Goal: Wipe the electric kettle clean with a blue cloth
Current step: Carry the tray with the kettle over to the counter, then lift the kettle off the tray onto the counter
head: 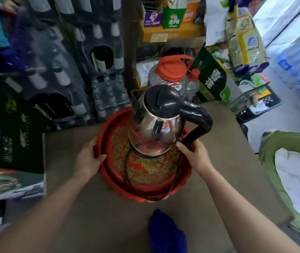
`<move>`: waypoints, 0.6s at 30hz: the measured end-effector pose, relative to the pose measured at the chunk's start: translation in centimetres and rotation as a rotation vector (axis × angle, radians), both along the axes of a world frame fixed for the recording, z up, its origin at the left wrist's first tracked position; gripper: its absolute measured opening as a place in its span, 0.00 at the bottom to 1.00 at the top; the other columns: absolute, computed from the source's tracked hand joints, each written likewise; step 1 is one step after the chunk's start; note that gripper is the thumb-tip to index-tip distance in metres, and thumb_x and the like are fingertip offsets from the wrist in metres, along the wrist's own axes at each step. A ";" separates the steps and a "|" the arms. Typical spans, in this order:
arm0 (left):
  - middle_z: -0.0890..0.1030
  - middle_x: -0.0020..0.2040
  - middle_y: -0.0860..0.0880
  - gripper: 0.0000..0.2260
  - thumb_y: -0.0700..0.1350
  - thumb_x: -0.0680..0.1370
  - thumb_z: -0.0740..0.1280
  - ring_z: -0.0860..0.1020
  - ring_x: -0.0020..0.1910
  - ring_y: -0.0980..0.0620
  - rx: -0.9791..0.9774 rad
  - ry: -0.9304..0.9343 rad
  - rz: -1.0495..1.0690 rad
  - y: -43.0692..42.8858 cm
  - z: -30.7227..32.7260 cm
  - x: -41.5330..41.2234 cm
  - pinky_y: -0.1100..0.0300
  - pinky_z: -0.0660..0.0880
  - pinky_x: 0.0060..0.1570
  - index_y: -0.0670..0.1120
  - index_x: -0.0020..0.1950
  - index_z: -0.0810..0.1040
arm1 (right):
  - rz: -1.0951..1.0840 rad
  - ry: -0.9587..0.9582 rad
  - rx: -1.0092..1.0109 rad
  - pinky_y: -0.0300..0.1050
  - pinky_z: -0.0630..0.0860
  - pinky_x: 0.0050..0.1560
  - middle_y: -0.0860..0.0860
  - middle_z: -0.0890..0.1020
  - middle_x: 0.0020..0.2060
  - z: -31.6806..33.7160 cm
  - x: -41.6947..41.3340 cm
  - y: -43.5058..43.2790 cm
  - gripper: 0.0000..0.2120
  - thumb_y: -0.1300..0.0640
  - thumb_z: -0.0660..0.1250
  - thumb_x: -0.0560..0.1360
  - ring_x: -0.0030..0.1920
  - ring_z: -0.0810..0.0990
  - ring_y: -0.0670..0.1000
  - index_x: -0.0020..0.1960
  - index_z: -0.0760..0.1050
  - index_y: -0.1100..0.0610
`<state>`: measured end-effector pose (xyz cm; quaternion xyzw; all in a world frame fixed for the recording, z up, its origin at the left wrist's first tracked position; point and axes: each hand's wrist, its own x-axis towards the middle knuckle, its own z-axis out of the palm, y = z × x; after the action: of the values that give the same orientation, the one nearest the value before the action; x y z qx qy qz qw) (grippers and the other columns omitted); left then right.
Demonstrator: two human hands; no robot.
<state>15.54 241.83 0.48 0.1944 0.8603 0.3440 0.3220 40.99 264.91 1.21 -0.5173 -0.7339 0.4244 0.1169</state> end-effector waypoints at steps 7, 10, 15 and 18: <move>0.71 0.64 0.41 0.30 0.39 0.76 0.69 0.75 0.61 0.42 -0.109 0.163 -0.011 0.8 0.2 1.4 0.50 0.70 0.65 0.48 0.76 0.63 | 0.033 -0.056 0.046 0.58 0.77 0.58 0.47 0.83 0.50 -1.3 0.3 0.6 0.26 0.26 0.65 0.68 0.56 0.79 0.54 0.53 0.79 0.45; 0.72 0.61 0.40 0.31 0.38 0.74 0.71 0.72 0.63 0.40 -0.121 0.332 -0.047 0.9 0.8 2.1 0.52 0.66 0.67 0.45 0.75 0.65 | 0.047 -0.066 0.088 0.57 0.74 0.63 0.51 0.80 0.55 0.1 0.3 0.2 0.23 0.33 0.69 0.70 0.61 0.75 0.55 0.57 0.79 0.47; 0.63 0.75 0.48 0.39 0.45 0.71 0.76 0.62 0.74 0.51 0.142 0.377 -0.177 3.5 3.4 4.5 0.58 0.58 0.73 0.47 0.78 0.60 | -0.010 0.253 0.015 0.42 0.76 0.58 0.50 0.81 0.58 4.4 0.6 0.2 0.26 0.51 0.79 0.69 0.58 0.80 0.47 0.64 0.74 0.47; 0.65 0.76 0.52 0.47 0.51 0.66 0.79 0.62 0.75 0.55 0.261 0.151 -0.240 6.0 4.1 4.9 0.53 0.60 0.74 0.52 0.79 0.55 | 0.026 0.265 -0.002 0.31 0.75 0.49 0.44 0.84 0.50 6.5 0.2 0.6 0.20 0.55 0.77 0.72 0.48 0.81 0.39 0.61 0.76 0.50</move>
<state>20.44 247.85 4.54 0.3610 0.8008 0.3963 0.2671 41.19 265.55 7.71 -0.4471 -0.7184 0.4911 0.2068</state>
